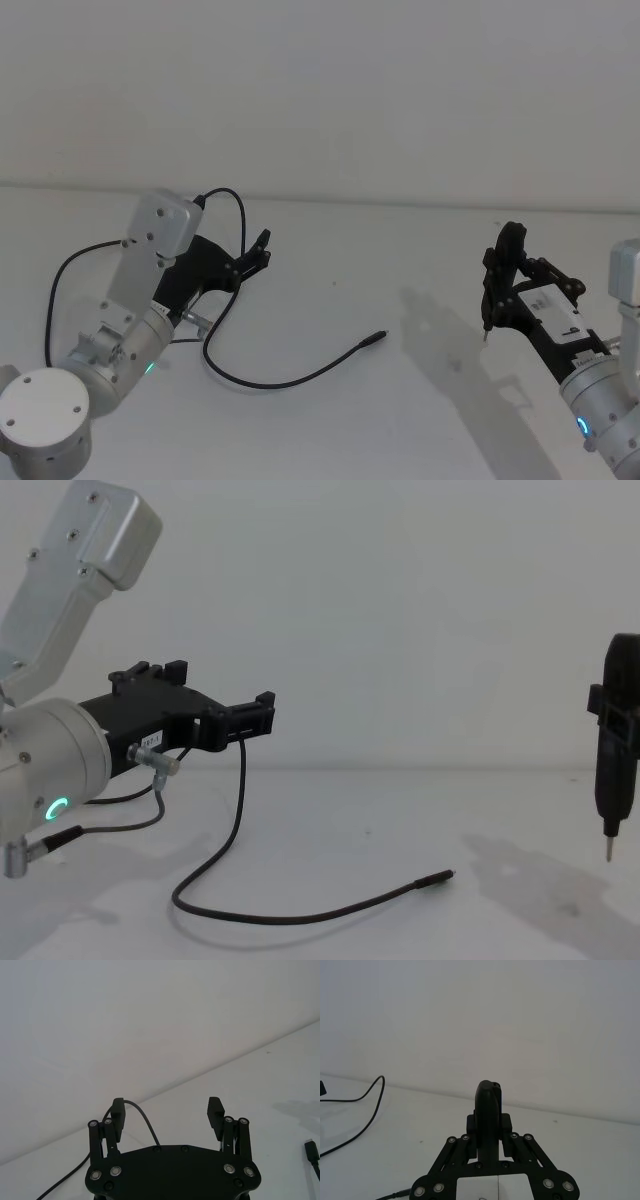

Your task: Pick up the data cable with the one hand.

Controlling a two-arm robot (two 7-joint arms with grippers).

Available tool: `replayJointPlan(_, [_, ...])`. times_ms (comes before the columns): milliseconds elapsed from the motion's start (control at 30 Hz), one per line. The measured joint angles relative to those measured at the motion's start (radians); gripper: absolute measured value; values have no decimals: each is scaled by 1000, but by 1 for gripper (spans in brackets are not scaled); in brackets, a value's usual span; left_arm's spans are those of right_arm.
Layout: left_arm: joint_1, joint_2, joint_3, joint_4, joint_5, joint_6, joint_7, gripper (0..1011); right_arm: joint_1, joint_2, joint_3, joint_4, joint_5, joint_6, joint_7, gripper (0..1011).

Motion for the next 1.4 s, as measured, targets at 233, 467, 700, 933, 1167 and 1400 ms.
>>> replayJointPlan(233, [0, 0, 0, 0, 0, 0, 0, 1001, 0, 0, 0, 0, 0, 0, 0, 268])
replayJointPlan(467, [0, 0, 0, 0, 0, 0, 0, 1001, 0, 0, 0, 0, 0, 0, 0, 268])
replayJointPlan(700, [0, 0, 0, 0, 0, 0, 0, 1001, 0, 0, 0, 0, 0, 0, 0, 268])
replayJointPlan(933, [0, 0, 0, 0, 0, 0, 0, 1001, 0, 0, 0, 0, 0, 0, 0, 268])
replayJointPlan(1167, [0, 0, 0, 0, 0, 0, 0, 1001, 0, 0, 0, 0, 0, 0, 0, 268])
replayJointPlan(1400, [0, 0, 0, 0, 0, 0, 0, 1001, 0, 0, 0, 0, 0, 0, 0, 268])
